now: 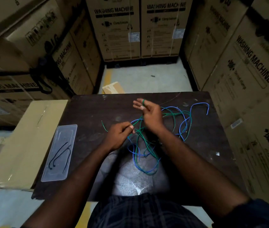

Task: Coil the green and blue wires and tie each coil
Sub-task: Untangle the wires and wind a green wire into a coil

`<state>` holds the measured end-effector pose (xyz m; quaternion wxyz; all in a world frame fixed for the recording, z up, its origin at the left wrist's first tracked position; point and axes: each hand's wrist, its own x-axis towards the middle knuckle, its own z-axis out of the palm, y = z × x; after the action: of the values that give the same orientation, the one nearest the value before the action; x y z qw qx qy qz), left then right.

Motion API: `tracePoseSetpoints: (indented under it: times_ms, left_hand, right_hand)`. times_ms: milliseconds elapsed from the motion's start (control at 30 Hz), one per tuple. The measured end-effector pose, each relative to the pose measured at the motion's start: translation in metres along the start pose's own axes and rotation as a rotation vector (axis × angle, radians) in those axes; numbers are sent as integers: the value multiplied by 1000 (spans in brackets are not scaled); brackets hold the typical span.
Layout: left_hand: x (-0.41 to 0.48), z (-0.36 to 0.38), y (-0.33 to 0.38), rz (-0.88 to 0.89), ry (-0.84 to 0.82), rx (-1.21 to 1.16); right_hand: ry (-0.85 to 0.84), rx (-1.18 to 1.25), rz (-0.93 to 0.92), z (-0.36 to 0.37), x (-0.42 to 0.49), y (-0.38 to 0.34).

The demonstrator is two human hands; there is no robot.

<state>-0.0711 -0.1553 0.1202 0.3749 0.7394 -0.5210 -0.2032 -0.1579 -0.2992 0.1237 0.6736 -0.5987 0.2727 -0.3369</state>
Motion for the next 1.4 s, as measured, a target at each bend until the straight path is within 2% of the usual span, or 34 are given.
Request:
tracePoseSetpoints:
  times_ms: [67, 133, 333, 633, 833, 1100, 1267, 1400]
  left_hand:
    - [2, -7, 6, 34, -5, 9]
    - [4, -16, 9, 55, 4, 13]
    - [13, -39, 12, 89, 85, 73]
    - [31, -46, 17, 81, 203, 99]
    - [44, -46, 18, 71, 232, 157]
    - [57, -27, -4, -229, 231, 101]
    - [52, -11, -20, -315, 206, -83]
    - [46, 2, -21, -330, 210, -145]
  right_hand:
    - [-146, -260, -92, 1, -7, 5]
    - [-251, -373, -115, -3, -11, 8]
    - [-358, -492, -108, -20, -15, 12]
    - [-501, -452, 47, -23, -24, 9]
    - [-479, -313, 104, -28, -35, 5]
    - [-325, 99, 292, -18, -42, -16]
    - [-241, 438, 370, -20, -39, -30]
    - [-201, 579, 414, -18, -31, -38]
